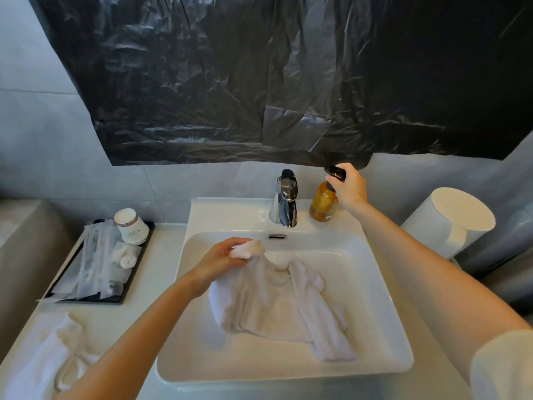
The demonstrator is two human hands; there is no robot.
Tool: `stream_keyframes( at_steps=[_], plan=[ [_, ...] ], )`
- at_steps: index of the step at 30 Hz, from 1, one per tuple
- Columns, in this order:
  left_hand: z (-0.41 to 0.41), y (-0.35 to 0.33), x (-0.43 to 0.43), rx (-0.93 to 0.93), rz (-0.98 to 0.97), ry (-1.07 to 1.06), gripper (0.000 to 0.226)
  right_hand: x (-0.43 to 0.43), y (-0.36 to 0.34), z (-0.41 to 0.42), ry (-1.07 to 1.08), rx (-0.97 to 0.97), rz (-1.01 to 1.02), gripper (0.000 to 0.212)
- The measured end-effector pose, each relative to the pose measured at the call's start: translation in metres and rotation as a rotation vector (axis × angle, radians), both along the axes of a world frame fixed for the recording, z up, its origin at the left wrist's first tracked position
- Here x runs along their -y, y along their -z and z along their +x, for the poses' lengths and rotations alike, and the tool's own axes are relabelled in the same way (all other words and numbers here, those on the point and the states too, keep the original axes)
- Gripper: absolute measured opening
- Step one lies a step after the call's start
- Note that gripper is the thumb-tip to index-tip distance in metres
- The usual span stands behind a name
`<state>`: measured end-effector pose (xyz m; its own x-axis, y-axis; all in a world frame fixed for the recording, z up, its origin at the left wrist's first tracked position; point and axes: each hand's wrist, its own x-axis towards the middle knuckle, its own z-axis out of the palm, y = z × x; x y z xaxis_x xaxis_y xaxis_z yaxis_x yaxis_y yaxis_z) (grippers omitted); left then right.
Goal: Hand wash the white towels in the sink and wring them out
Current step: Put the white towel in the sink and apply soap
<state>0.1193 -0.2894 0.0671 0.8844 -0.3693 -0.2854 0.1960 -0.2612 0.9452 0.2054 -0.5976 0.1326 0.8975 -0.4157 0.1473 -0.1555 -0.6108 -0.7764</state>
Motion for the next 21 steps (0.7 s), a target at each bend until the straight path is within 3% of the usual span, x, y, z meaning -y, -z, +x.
stream_keyframes(
  at_steps=[10,15,21],
  plan=[
    [-0.002,-0.002,0.0,-0.016,-0.008,-0.029,0.049,-0.001,0.018,0.008,0.008,-0.031,0.131,0.036],
    [-0.007,-0.003,-0.002,-0.002,0.009,-0.048,0.043,-0.013,0.016,-0.018,0.045,0.04,0.257,0.062],
    [-0.019,-0.007,0.0,0.029,0.067,-0.07,0.042,-0.06,0.055,-0.099,0.097,0.069,0.444,0.011]
  ],
)
